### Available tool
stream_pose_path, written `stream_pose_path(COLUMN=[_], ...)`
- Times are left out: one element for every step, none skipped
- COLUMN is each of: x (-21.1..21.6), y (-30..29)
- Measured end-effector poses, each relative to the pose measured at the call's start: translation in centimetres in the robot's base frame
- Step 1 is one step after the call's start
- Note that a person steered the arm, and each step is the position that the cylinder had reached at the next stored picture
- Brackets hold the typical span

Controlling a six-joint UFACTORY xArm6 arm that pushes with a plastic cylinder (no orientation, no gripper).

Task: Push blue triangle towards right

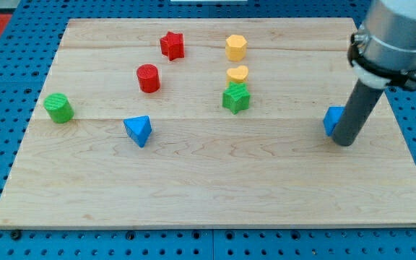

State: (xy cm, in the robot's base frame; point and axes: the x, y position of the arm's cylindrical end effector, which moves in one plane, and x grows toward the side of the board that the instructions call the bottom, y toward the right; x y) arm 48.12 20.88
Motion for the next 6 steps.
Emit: stream_pose_path(x=[-1.9,-3.7,-2.8,2.5,5.6,7.9], y=[1.8,2.9,2.8,-1.8,-7.7,-13.8])
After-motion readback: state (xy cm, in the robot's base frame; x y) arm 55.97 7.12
